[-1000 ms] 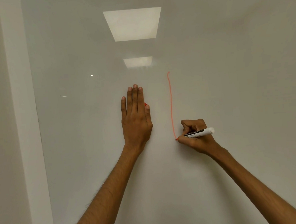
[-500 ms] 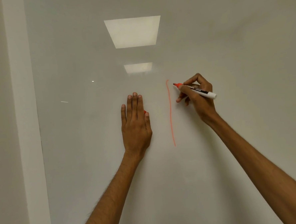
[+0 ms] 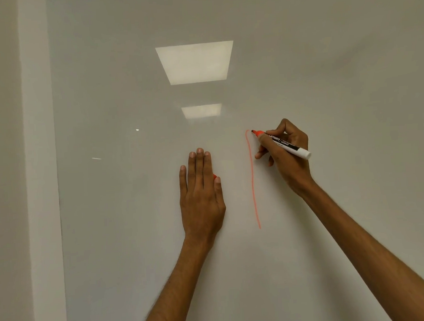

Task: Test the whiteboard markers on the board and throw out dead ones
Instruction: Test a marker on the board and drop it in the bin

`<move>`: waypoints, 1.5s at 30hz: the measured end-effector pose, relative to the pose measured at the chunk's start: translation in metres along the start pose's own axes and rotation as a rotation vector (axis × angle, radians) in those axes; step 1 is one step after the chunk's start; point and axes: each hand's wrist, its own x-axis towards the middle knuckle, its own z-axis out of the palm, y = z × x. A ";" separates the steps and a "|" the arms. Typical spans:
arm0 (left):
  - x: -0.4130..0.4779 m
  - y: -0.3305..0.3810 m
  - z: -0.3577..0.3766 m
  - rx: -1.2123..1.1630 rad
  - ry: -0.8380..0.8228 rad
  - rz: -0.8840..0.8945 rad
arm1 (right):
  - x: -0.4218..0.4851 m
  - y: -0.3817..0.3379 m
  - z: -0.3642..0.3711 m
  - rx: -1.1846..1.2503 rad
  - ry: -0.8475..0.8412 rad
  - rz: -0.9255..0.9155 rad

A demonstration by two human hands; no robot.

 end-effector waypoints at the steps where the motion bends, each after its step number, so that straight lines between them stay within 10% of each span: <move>1: 0.000 0.000 0.000 0.001 0.000 0.000 | 0.000 0.000 -0.001 -0.007 -0.001 0.003; 45: 0.000 0.001 -0.001 -0.011 0.013 0.008 | -0.055 0.025 -0.034 -0.282 -0.492 0.040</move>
